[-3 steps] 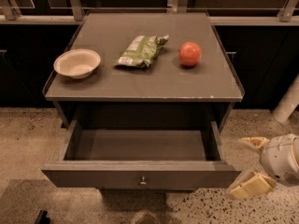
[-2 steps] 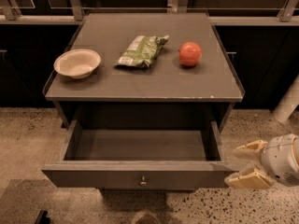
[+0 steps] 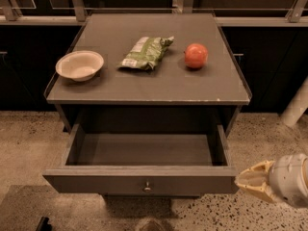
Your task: Close top drawer
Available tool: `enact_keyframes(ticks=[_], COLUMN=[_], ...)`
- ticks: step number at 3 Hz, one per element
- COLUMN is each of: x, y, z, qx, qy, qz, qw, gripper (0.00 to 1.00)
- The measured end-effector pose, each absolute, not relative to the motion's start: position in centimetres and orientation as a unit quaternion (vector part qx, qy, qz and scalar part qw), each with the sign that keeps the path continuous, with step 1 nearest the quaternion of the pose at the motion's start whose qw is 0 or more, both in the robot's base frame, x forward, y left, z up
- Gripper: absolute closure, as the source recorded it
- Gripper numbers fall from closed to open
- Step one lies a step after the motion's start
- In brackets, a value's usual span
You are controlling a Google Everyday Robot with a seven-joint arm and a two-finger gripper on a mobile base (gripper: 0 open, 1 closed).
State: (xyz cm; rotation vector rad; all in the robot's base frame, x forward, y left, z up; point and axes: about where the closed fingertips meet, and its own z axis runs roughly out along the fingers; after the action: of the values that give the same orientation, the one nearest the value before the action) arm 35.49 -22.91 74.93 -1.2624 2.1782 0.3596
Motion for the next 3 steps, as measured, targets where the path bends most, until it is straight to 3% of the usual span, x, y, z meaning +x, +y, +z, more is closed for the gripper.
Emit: enact_keyframes(ticks=[1,3], x=[34.3,38.5], y=[-23.3,-22.7], z=[69.2,60.4], qx=[-0.438,-0.42], qy=[0.826,0.816], qz=[0.161,0.209], qw=[0.315,0.339], gripper=[1.0,1.0])
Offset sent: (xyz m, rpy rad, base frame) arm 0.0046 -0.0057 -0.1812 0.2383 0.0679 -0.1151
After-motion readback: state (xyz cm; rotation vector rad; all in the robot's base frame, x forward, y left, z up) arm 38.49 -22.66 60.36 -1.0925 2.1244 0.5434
